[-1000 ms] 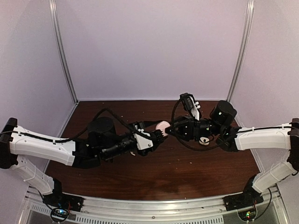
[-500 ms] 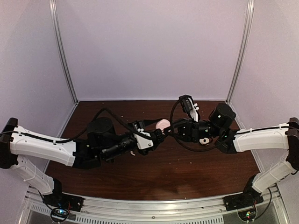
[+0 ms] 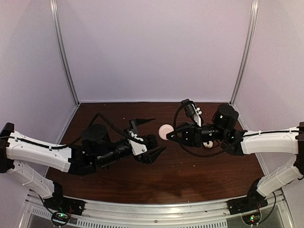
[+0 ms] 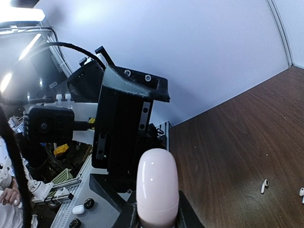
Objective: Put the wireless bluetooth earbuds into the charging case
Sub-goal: Pass from the left arm to the right, then open the charging case.
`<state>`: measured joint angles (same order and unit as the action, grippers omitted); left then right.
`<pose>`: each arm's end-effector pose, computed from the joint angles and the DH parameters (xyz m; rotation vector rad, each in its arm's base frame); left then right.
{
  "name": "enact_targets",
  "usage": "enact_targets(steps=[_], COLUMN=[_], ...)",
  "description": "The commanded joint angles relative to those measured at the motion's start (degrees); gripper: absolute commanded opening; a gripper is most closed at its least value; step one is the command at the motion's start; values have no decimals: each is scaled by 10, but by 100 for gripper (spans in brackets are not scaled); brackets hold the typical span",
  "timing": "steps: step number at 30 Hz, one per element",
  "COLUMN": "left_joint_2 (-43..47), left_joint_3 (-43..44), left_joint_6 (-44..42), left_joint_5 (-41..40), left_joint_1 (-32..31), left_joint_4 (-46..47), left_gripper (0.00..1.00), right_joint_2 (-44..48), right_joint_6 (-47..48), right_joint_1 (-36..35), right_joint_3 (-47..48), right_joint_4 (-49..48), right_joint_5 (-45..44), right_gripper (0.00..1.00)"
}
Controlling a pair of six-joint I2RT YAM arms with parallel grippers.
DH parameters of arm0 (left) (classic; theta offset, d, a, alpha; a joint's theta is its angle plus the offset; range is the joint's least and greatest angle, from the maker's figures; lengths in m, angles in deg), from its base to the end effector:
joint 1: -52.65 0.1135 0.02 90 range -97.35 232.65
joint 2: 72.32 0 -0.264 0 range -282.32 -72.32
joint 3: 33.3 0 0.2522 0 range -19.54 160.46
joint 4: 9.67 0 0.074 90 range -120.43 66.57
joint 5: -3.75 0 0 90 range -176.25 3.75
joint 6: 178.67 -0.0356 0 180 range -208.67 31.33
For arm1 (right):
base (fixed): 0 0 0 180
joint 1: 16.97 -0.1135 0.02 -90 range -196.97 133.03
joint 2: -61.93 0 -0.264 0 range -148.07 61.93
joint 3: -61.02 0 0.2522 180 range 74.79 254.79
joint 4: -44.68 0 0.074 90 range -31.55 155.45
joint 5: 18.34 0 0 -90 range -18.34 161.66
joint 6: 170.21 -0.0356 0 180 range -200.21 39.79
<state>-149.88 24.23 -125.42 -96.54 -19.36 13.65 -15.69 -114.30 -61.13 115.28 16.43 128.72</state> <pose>0.1015 -0.2919 0.2912 1.1496 1.0017 -0.3567 0.1858 0.2220 0.2793 -1.0697 1.4905 1.7507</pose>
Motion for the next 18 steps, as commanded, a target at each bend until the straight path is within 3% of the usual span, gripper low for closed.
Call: enact_targets(steps=[1, 5, 9, 13, 18], left_joint_2=[60, 64, 42, 17, -30], left_joint_3=[-20, 52, 127, 164, 202], left_joint_6=[93, 218, 293, 326, 334], left_joint_5=[1, 30, 152, 230, 269], left_joint_1=[0, 26, 75, 104, 108], left_joint_4=[39, -104, -234, -271, -303], left_gripper=[98, 98, 97, 89, 79], right_joint_2=[48, 66, 81, 92, 97], right_joint_6=[151, 236, 281, 293, 296], right_joint_1=[3, 2, -1, -6, -13], right_joint_3=[36, 39, 40, 38, 38], right_joint_4=[161, 226, 266, 279, 290], right_joint_5=[-45, -56, -67, -80, -98], right_gripper=[9, 9, 8, 8, 11])
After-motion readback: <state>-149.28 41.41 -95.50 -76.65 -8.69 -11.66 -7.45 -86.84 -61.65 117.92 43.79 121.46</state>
